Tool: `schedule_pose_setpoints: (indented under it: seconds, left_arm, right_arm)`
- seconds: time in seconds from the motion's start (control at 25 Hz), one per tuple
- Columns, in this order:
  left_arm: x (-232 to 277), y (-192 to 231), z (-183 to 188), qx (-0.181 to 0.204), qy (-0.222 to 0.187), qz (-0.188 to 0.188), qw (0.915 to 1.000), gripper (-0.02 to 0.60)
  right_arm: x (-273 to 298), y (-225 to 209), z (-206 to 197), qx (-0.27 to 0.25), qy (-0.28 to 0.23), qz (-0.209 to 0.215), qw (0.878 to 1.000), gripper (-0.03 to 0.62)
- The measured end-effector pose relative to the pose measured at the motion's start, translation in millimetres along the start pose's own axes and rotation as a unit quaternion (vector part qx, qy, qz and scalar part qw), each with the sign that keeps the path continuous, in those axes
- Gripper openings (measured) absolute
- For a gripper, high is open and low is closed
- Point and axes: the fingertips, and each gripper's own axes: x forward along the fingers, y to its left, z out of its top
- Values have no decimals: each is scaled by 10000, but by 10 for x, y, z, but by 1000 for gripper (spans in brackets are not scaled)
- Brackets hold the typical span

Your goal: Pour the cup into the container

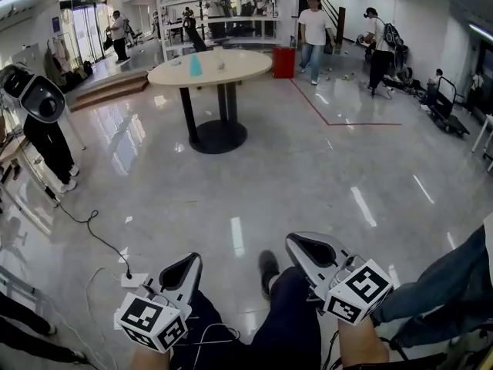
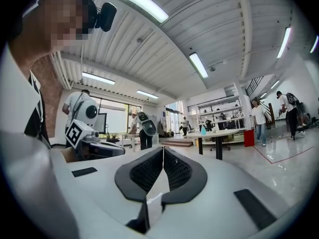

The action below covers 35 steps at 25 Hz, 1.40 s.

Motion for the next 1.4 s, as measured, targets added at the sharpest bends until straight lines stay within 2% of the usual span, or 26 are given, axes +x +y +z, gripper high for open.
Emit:
schedule_pose_setpoints:
  seconds: [0.36,0.56,0.88,1.12,1.4]
  left_arm:
    - [-889,203,-4,-51,-244,-5,9997,0]
    - [-1224,386,27,-33,-358,126,9993,0]
    - [-1330,676,59,-25,-367,225,9991,0]
    - [-1209,759,102,-55,-428,262,9987,0]
    - [-1098,783,120,51,-422,286,9987,0]
  right_arm:
    - [170,938,54,-131,91,122,9998,8]
    - [233,1218,50,-65,67,69,9999,8]
    - [300,1077,256,106,-339,-408,9985,8]
    - [282,887,195,168,-300,-690,9970,5]
    - [311,836,200,80,-247,-796,9965,5]
